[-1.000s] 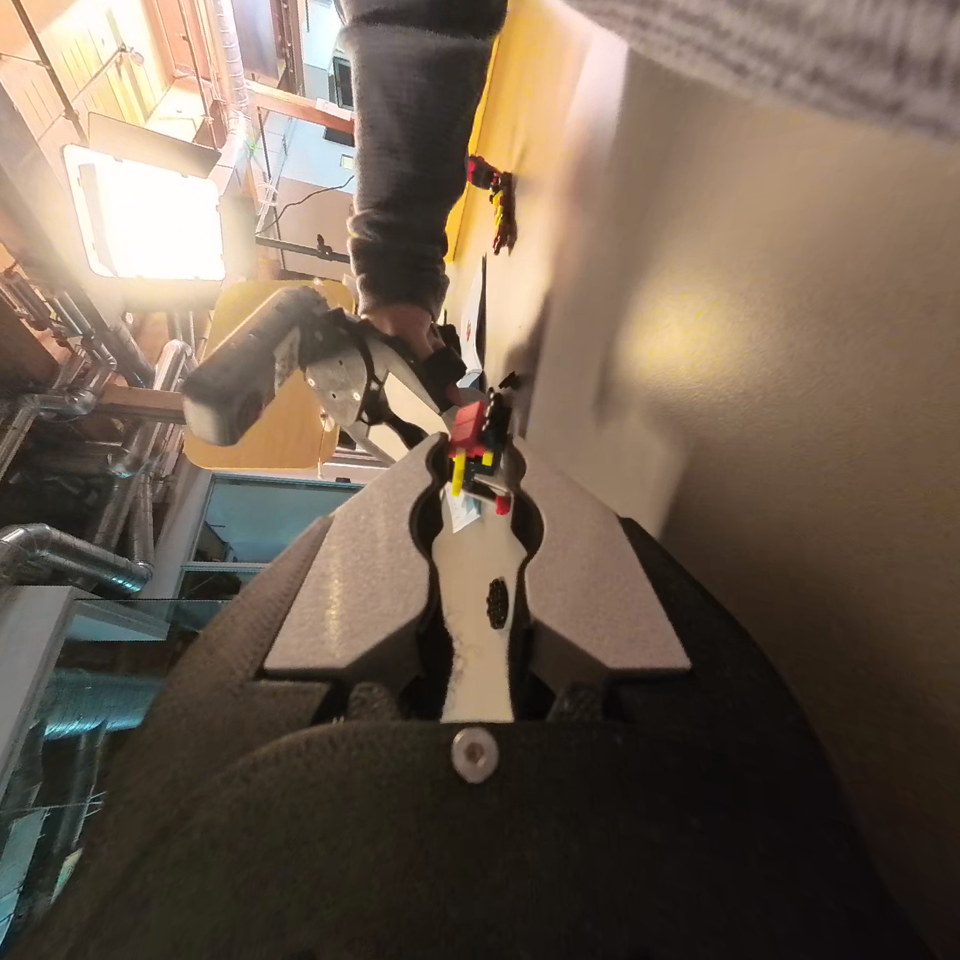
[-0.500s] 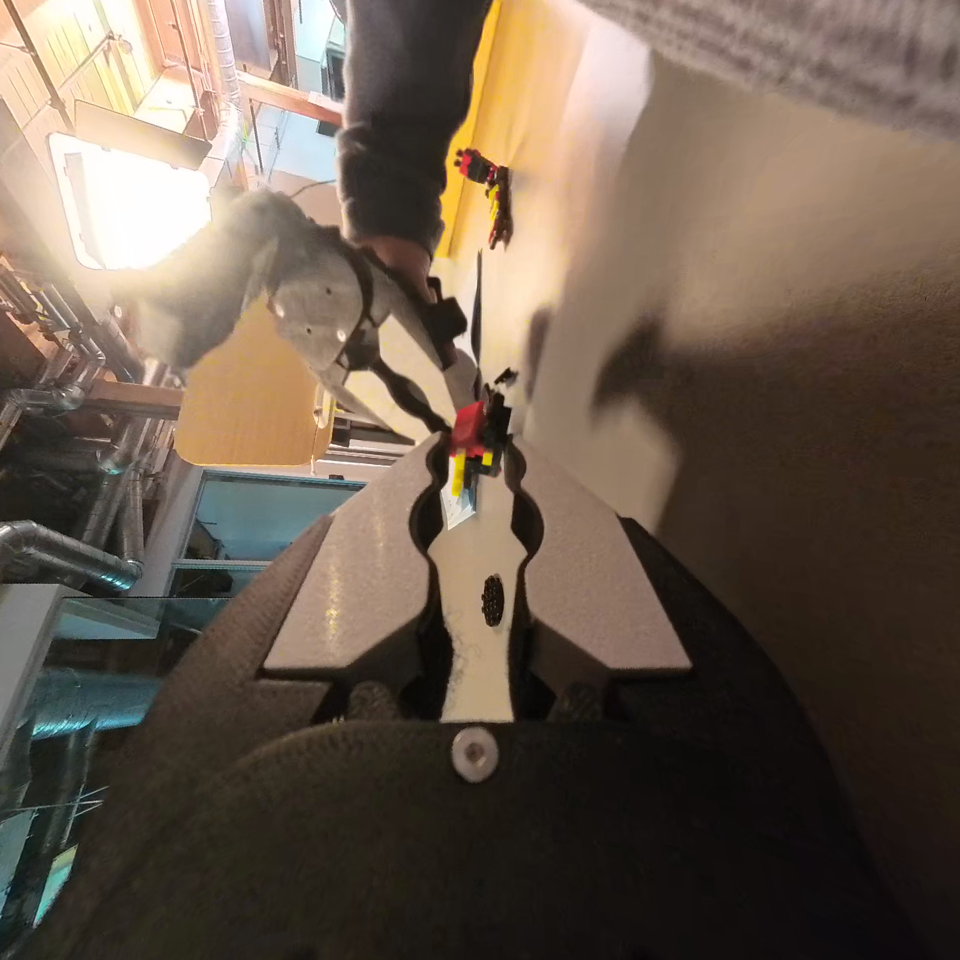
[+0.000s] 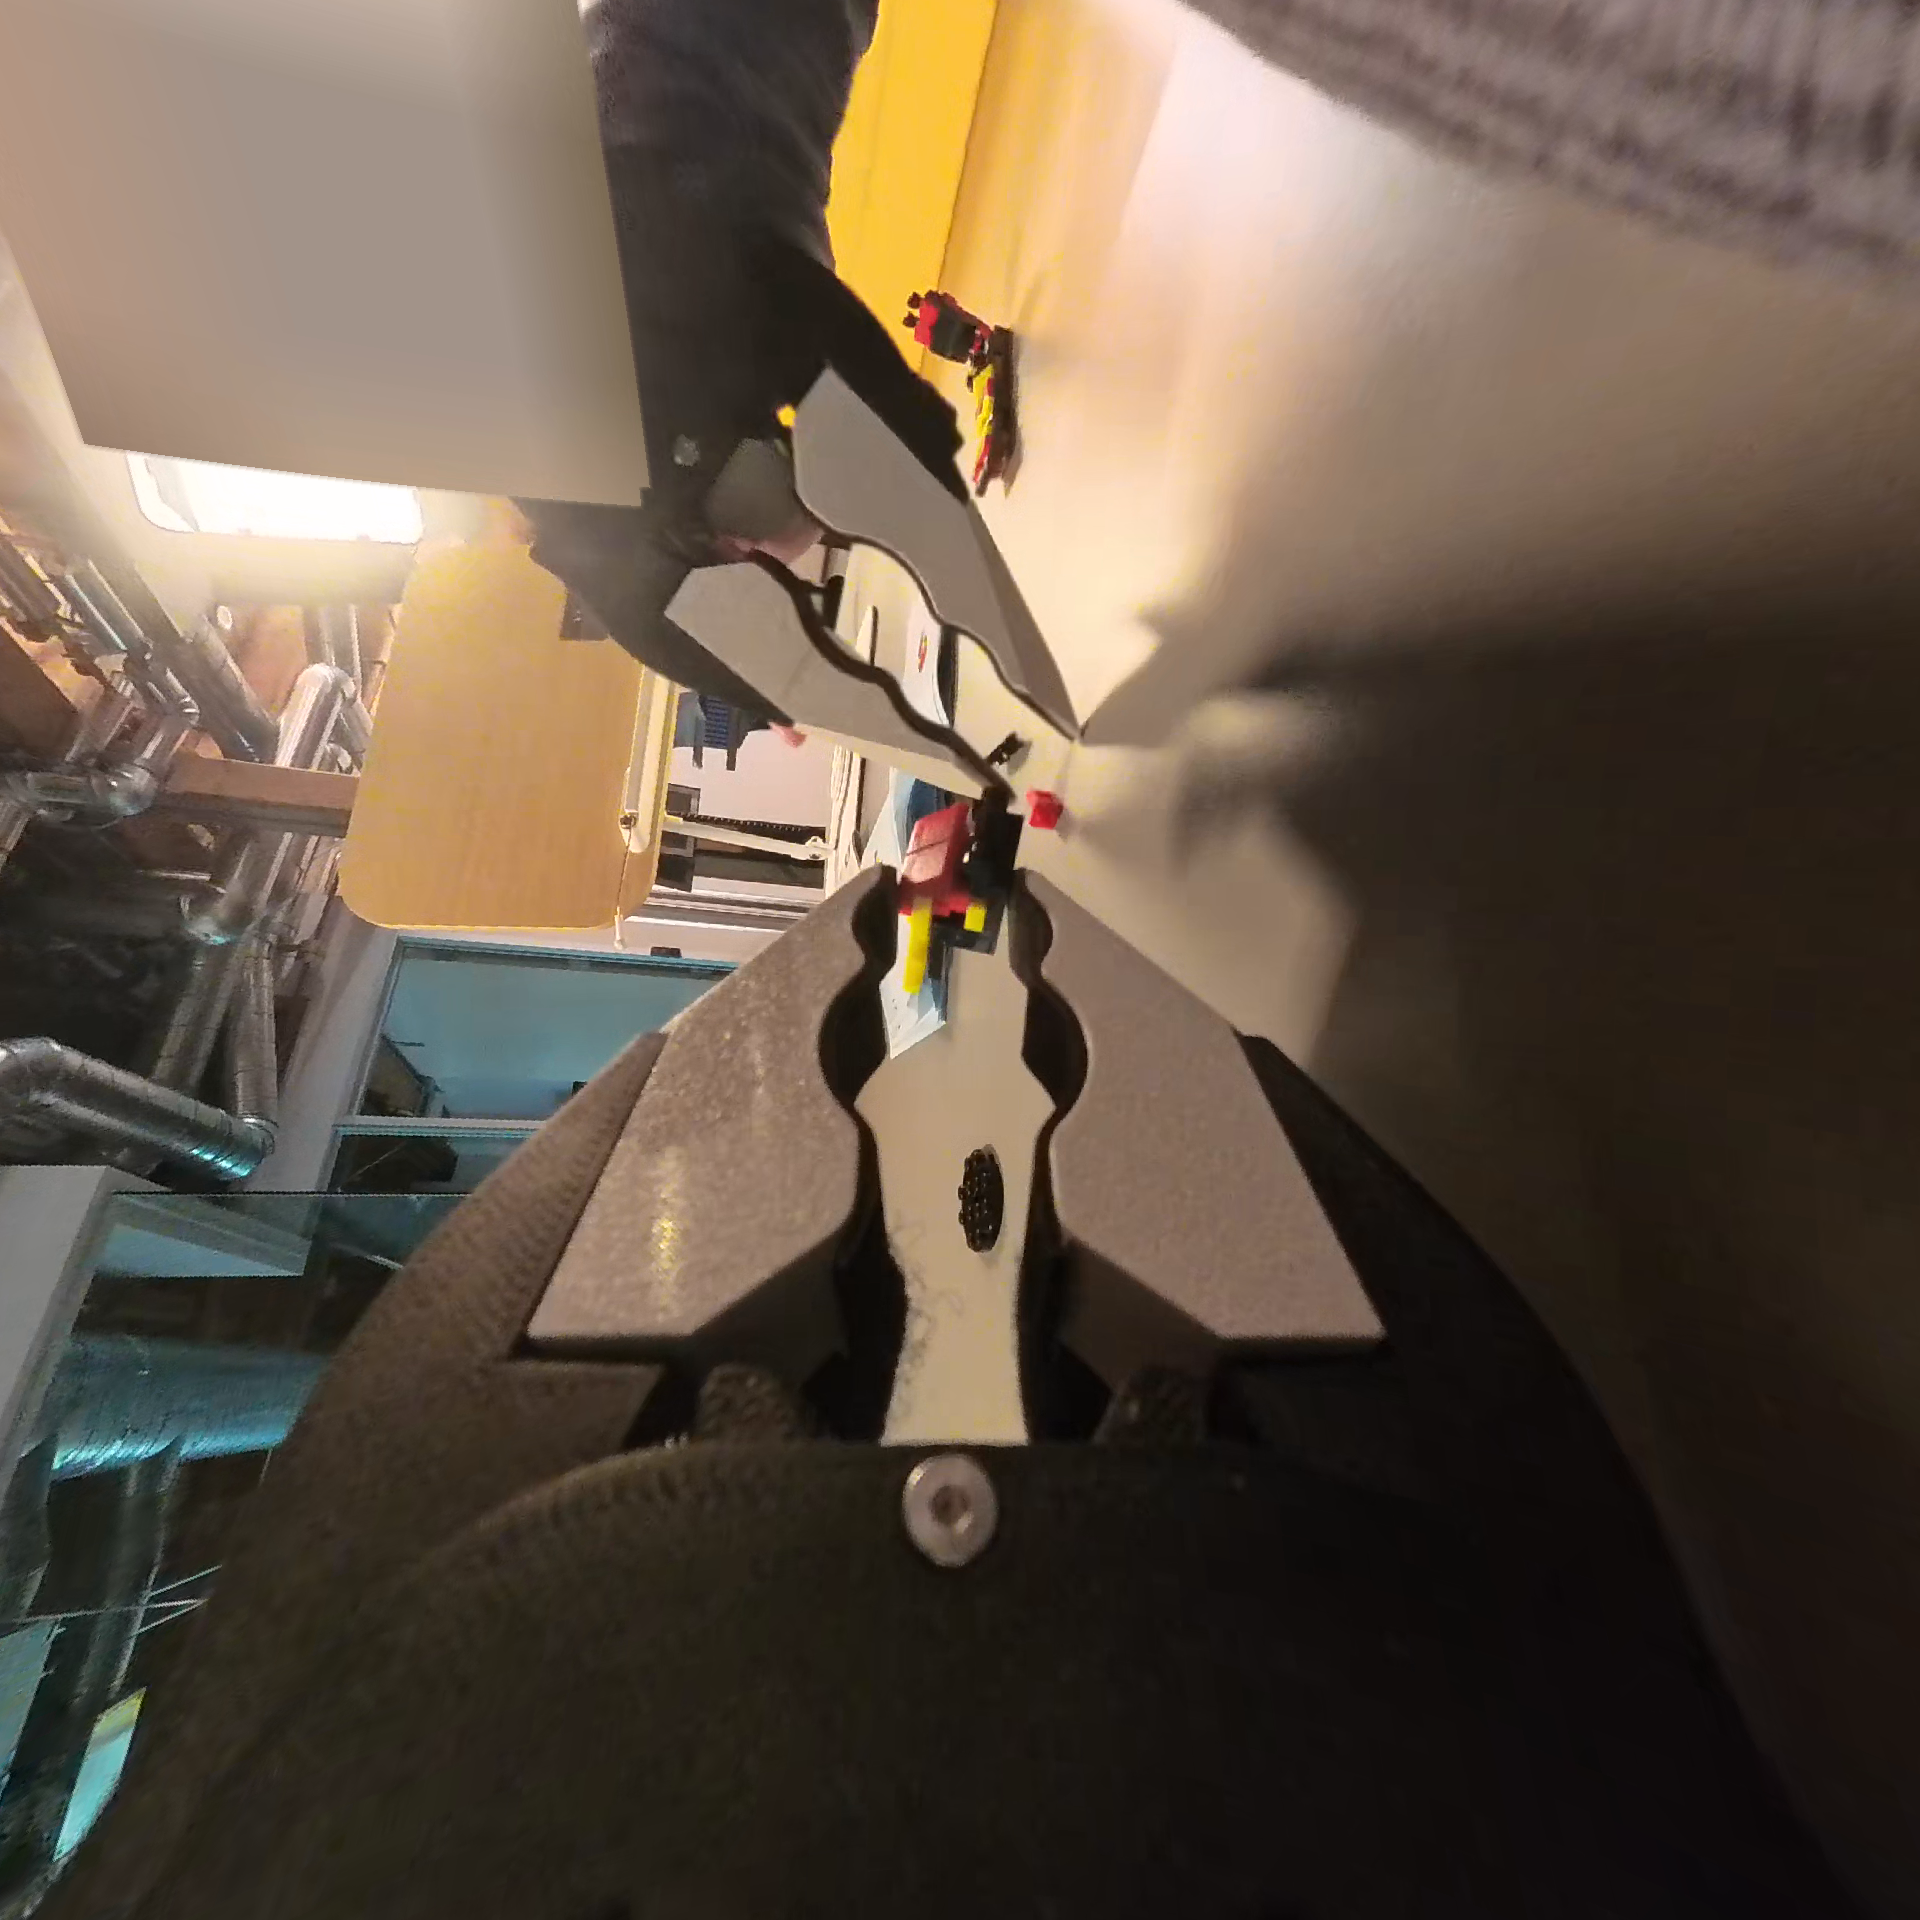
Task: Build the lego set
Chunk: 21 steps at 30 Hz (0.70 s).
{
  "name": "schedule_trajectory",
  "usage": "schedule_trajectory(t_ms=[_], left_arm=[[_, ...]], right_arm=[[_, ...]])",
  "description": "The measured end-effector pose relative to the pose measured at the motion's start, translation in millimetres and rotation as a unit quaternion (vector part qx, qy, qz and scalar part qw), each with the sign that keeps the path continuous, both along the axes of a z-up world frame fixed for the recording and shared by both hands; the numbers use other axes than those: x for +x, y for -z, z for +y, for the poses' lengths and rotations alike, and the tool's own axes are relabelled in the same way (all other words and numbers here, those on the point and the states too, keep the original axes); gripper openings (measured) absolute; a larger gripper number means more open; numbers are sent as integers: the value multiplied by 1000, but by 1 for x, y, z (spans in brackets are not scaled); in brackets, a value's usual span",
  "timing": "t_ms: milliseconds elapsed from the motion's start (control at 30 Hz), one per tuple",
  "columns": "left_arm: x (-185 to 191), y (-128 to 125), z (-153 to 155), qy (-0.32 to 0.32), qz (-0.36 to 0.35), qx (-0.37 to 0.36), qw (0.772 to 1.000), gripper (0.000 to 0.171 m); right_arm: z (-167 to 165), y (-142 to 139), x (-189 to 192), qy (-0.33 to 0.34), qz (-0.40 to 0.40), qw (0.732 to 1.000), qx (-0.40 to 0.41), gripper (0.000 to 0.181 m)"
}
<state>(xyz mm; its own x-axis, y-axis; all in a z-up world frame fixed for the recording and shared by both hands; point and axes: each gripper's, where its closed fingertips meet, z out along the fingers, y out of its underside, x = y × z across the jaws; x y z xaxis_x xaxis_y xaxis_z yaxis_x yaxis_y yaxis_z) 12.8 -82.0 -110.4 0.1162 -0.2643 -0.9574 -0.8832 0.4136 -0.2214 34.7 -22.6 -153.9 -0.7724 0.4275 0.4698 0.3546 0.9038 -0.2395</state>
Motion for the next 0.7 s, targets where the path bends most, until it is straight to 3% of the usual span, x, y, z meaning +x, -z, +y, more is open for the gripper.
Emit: schedule_trajectory(t_ms=[433, 533, 700], left_arm=[[1, 2, 0, 2, 3, -5, 1000, 20], [0, 3, 1, 1, 3, -7, 1000, 20], [0, 5, 1, 2, 4, -13, 1000, 20]], right_arm=[[4, -1, -8, 99, -14, 982, -159, 8], [4, -2, -9, 84, 3, 987, -134, 0], [7, -2, -9, 36, 51, 998, 2, 0]])
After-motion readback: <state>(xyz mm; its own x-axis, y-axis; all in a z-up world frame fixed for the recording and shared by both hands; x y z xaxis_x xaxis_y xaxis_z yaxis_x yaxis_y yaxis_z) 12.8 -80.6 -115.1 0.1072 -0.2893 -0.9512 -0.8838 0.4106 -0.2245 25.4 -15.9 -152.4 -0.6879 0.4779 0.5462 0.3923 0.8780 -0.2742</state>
